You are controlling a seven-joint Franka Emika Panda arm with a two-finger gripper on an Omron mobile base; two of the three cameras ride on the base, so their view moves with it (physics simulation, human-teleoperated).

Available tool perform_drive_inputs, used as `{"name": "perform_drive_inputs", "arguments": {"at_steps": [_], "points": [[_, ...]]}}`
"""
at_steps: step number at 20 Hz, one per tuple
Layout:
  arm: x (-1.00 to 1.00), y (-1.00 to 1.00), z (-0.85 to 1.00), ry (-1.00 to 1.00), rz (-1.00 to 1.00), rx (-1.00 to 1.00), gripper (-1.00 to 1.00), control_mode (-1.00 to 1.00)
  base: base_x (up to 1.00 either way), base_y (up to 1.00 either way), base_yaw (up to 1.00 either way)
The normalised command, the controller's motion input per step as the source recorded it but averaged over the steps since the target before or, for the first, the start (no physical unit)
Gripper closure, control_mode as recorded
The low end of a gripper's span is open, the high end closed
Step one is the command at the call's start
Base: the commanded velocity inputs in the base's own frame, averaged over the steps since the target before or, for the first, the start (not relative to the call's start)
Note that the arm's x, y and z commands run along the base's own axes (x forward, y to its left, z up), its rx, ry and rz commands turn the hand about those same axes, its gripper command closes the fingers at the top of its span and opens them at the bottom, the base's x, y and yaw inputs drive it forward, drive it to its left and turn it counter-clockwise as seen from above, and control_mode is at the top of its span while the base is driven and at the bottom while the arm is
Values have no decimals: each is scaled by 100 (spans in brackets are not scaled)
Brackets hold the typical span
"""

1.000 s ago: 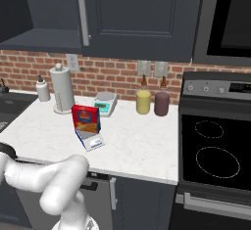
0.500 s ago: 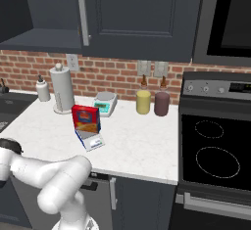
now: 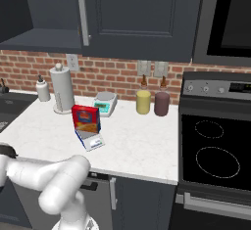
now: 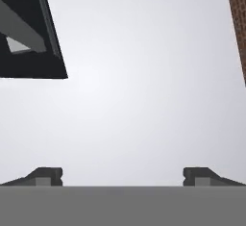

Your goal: Pick the boxed food and place it on the digital scale for weighing, and close the cabinet.

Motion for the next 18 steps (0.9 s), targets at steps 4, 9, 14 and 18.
{"name": "perform_drive_inputs", "arguments": {"at_steps": [4,9,14,18], "points": [[36,2,0,79,0,18,-100,-100,0,0,0],[6,38,-51,80,0,5,-100,-100,0,0,0],[-42,74,-100,61,2,0,-100,-100,0,0,0],[-75,76,-100,55,5,0,-100,-100,0,0,0]]}}
